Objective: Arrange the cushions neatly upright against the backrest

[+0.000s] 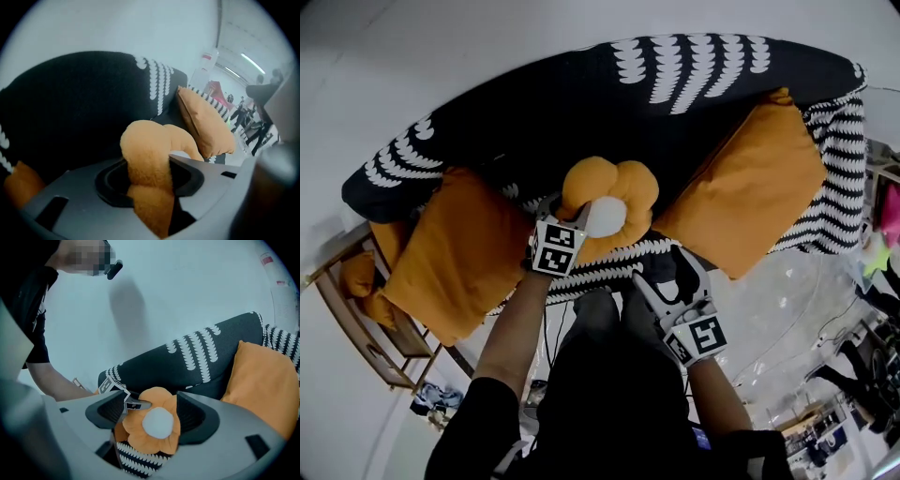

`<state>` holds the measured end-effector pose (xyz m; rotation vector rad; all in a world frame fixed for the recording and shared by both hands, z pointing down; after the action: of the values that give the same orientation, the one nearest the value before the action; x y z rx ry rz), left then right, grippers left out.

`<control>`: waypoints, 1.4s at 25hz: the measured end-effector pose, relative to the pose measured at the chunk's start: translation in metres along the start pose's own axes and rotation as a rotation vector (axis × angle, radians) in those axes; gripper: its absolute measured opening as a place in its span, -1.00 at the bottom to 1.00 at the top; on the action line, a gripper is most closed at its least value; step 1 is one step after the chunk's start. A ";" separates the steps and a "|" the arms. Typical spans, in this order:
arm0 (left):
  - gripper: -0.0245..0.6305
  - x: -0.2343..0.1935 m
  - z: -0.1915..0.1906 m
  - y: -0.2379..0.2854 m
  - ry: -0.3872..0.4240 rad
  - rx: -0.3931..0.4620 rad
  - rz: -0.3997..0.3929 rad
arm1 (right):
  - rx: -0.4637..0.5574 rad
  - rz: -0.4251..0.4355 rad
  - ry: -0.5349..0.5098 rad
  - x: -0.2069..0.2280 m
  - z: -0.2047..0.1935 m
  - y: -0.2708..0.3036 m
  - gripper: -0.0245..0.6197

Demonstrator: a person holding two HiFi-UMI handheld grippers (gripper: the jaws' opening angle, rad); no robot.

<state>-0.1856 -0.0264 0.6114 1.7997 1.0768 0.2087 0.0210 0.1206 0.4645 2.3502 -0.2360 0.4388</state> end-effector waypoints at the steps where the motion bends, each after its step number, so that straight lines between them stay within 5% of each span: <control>1: -0.33 0.005 0.014 -0.004 0.056 0.022 0.004 | 0.012 -0.004 0.005 0.000 0.004 -0.002 0.20; 4: -0.33 0.010 0.049 -0.012 0.168 0.094 0.004 | 0.040 -0.017 0.010 -0.002 0.011 -0.007 0.19; 13: -0.33 -0.002 0.127 -0.011 0.301 0.210 0.010 | 0.086 -0.056 0.052 0.014 0.016 -0.021 0.16; 22: -0.28 -0.008 0.153 0.018 0.388 0.267 0.008 | 0.078 -0.072 0.066 0.030 0.010 -0.021 0.16; 27: 0.19 -0.021 0.144 0.035 0.327 0.191 -0.005 | 0.068 -0.078 0.058 0.028 0.011 -0.016 0.14; 35: 0.26 -0.019 0.144 0.004 0.229 0.289 0.021 | 0.085 -0.055 0.054 0.017 0.019 -0.013 0.14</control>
<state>-0.1135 -0.1354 0.5491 2.0833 1.3030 0.2895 0.0451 0.1159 0.4498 2.4183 -0.1287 0.4932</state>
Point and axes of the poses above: the fingertips, and each gripper's own axes: y forward along the fingers, x to its right, z out of its top, the point moved 10 cm from there along -y, backward along the fingers, and after that the axes turned 8 degrees about -z, right-handed, at the moved point
